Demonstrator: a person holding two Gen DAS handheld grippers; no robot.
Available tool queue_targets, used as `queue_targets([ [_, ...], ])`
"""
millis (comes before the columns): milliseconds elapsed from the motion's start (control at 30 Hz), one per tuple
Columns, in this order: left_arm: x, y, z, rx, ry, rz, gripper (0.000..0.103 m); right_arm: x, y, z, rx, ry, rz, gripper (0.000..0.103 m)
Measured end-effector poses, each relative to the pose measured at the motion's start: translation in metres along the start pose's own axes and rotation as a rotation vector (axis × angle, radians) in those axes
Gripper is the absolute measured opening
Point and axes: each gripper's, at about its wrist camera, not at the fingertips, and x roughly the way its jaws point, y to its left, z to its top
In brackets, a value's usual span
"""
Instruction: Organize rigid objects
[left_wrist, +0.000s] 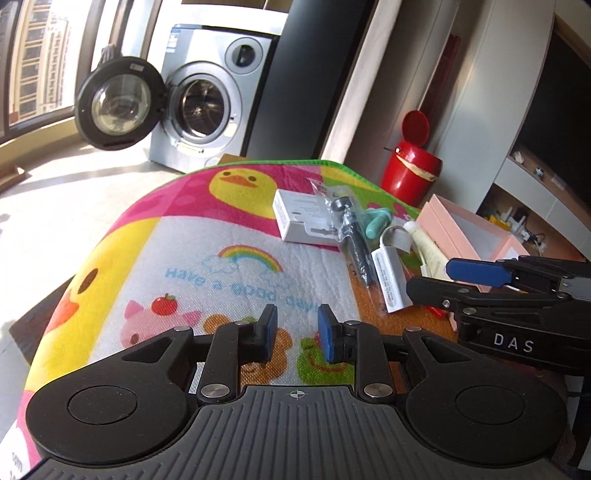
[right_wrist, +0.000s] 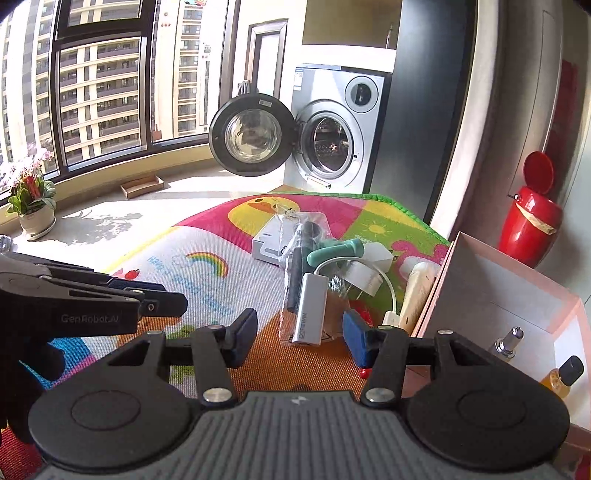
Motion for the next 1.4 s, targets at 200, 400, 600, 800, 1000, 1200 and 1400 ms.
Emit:
queue_targets([
  [200, -0.002, 0.007, -0.002, -0.01, -0.001, -0.018, 0.027, 0.043, -0.001, 0.021, 0.006, 0.016, -0.073, 0.047],
  [400, -0.008, 0.004, -0.002, -0.017, -0.019, -0.062, 0.027, 0.063, -0.045, 0.064, 0.252, 0.019, -0.026, 0.047],
  [600, -0.012, -0.007, -0.004, 0.024, -0.026, -0.124, 0.027, 0.104, -0.066, 0.068, 0.343, 0.16, 0.032, 0.038],
  [800, -0.008, -0.006, -0.007, 0.005, -0.016, -0.117, 0.027, 0.071, -0.04, 0.043, 0.193, 0.138, 0.094, 0.02],
  [1000, -0.011, -0.008, -0.007, -0.006, -0.015, -0.139, 0.027, 0.031, -0.015, 0.009, 0.09, 0.173, 0.214, 0.014],
  [1200, -0.01, -0.015, -0.008, 0.019, 0.008, -0.17, 0.027, 0.001, 0.001, -0.032, -0.011, 0.213, 0.287, 0.013],
  [1400, -0.006, -0.034, -0.007, 0.084, 0.019, -0.188, 0.027, -0.035, -0.013, -0.057, -0.001, 0.156, 0.218, 0.033],
])
